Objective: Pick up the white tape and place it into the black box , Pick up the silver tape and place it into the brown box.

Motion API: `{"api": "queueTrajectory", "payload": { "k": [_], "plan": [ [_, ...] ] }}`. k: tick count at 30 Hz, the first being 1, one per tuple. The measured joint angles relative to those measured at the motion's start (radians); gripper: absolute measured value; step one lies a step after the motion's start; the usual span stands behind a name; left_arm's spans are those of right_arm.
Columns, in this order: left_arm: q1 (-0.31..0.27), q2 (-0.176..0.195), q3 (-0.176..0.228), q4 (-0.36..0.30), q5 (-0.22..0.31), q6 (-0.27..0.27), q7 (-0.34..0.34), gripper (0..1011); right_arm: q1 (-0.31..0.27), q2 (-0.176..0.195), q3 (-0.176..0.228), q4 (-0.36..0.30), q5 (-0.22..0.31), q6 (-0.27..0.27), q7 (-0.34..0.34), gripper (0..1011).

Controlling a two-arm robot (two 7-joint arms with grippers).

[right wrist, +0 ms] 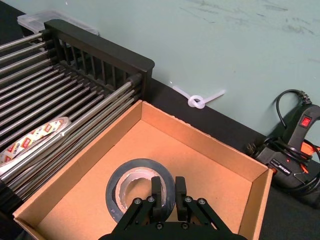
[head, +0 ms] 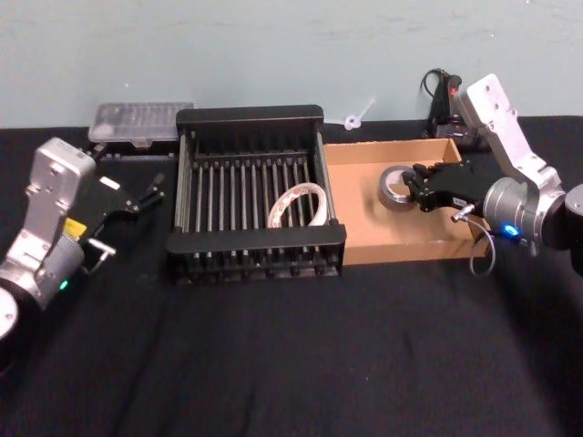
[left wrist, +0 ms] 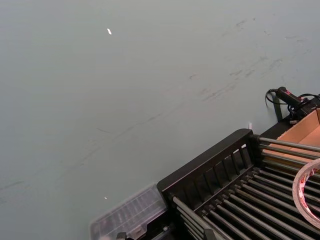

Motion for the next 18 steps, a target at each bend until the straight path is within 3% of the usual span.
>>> {"api": "queueTrajectory", "payload": {
  "k": [18],
  "plan": [
    [0.000,0.000,0.000,0.000,0.000,0.000,0.000,1001,-0.006,0.008,0.000,-0.012,0.005,0.001,0.002,177]
  ]
}}
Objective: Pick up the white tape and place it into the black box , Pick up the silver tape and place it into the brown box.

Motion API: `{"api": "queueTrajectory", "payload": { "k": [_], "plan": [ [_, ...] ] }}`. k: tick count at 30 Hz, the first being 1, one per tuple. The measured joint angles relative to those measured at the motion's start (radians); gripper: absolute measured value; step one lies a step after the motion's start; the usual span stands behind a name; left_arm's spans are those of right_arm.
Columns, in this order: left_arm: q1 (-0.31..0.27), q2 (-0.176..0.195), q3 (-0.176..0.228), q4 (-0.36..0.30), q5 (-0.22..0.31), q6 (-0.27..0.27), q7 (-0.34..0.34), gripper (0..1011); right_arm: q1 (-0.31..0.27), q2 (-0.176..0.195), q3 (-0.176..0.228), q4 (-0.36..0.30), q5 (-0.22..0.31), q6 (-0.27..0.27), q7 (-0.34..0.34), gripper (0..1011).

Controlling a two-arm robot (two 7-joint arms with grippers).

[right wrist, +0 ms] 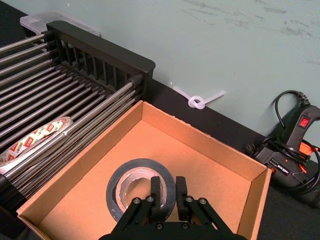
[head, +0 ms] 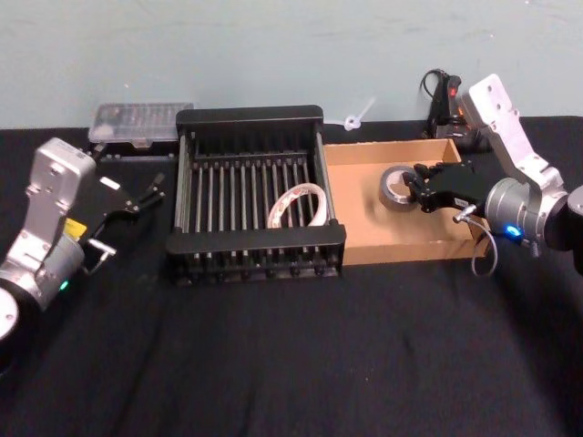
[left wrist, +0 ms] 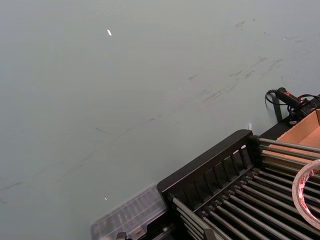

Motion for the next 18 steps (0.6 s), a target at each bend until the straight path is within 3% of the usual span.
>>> {"api": "queueTrajectory", "payload": {
  "k": [11,18],
  "plan": [
    [0.000,0.000,0.000,0.000,0.000,0.000,0.000,1001,-0.001,0.001,0.000,-0.003,0.002,0.001,0.001,496],
    [0.000,0.000,0.000,0.000,0.000,0.000,0.000,1001,-0.002,0.002,0.000,-0.003,0.003,0.001,0.001,754]
  ]
}}
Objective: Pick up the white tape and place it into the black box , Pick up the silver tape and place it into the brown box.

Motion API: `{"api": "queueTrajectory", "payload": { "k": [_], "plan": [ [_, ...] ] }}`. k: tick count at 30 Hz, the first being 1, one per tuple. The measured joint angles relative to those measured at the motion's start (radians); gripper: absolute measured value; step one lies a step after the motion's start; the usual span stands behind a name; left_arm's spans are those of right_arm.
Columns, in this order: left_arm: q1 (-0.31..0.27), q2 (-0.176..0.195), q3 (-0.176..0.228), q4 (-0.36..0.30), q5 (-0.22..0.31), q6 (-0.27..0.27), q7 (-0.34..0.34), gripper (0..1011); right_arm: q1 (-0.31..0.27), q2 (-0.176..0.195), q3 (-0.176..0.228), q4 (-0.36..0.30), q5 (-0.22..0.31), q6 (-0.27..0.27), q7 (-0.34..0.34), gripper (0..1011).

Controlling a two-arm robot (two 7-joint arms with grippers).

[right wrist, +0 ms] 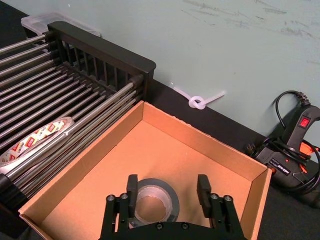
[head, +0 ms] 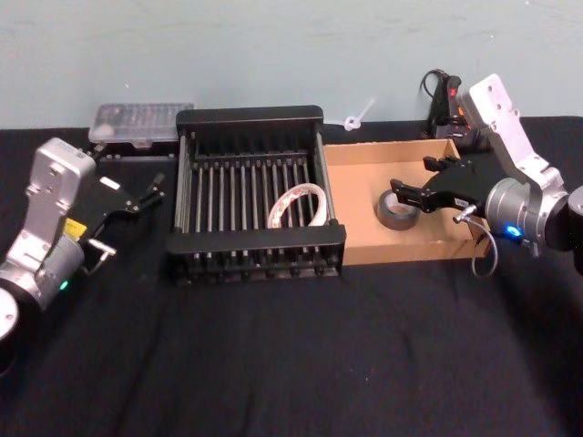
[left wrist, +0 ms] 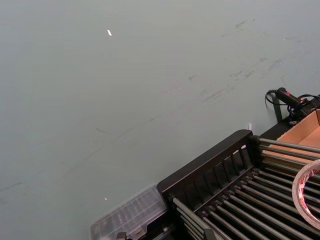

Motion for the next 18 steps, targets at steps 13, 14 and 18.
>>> {"api": "queueTrajectory", "payload": {
  "k": [13,14,18],
  "plan": [
    [0.000,0.000,0.000,0.000,0.000,0.000,0.000,1001,0.000,0.000,0.000,-0.001,0.000,0.000,0.000,1002],
    [0.000,0.000,0.000,0.000,0.000,0.000,0.000,1001,0.000,0.000,0.000,-0.001,0.000,0.000,0.000,1002],
    [0.000,0.000,0.000,0.000,0.000,0.000,0.000,1001,0.000,0.000,0.000,-0.001,0.000,0.000,0.000,1002]
  ]
}}
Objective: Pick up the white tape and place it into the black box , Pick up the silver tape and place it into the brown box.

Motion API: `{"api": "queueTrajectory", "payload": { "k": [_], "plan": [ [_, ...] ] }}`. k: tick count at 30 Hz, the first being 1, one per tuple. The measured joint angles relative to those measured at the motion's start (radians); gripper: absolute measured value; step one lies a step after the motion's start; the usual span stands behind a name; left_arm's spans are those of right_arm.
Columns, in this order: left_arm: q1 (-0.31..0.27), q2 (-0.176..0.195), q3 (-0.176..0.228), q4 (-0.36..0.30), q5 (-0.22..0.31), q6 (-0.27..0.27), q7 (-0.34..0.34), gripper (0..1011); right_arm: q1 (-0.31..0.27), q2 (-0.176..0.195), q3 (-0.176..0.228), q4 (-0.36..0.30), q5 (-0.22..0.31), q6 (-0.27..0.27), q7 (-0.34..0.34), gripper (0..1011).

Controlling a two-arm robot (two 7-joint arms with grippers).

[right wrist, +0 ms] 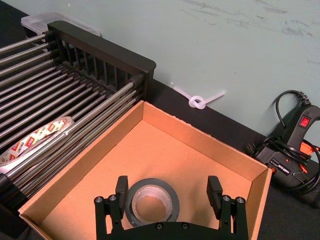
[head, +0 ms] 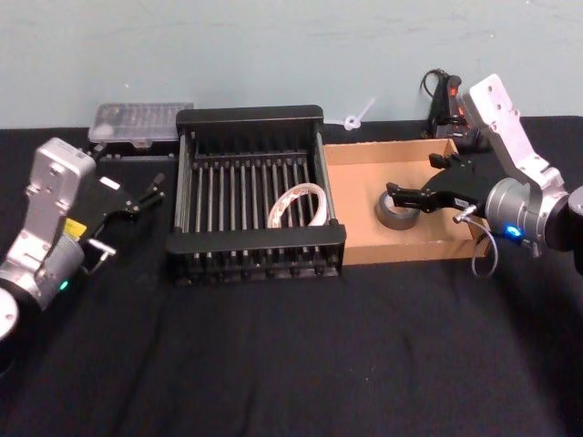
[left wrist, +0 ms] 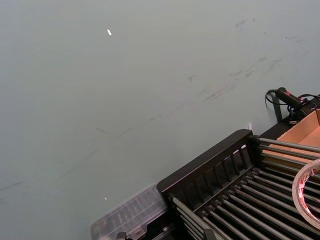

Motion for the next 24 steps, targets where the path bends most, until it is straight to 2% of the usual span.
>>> {"api": "queueTrajectory", "payload": {
  "k": [5,10,12,16,17,24],
  "plan": [
    [0.000,0.000,0.000,0.000,0.000,0.000,0.000,1001,0.000,0.000,0.000,0.000,0.000,0.000,0.000,1002],
    [0.000,0.000,0.000,0.000,0.000,0.000,0.000,1001,-0.025,-0.011,0.028,-0.017,-0.004,-0.026,-0.019,1002],
    [0.000,0.000,0.000,0.000,0.000,0.000,0.000,1001,-0.044,-0.018,0.046,-0.033,-0.009,-0.053,-0.042,1002],
    [0.000,0.000,0.000,0.000,0.000,0.000,0.000,1001,-0.094,-0.034,0.077,-0.069,-0.031,-0.133,-0.108,1002],
    [0.000,0.000,0.000,0.000,0.000,0.000,0.000,1001,-0.116,-0.040,0.088,-0.081,-0.045,-0.172,-0.139,1002],
    [0.000,0.000,0.000,0.000,0.000,0.000,0.000,1001,-0.208,-0.053,0.127,-0.121,-0.106,-0.326,-0.242,1002]
  ]
}}
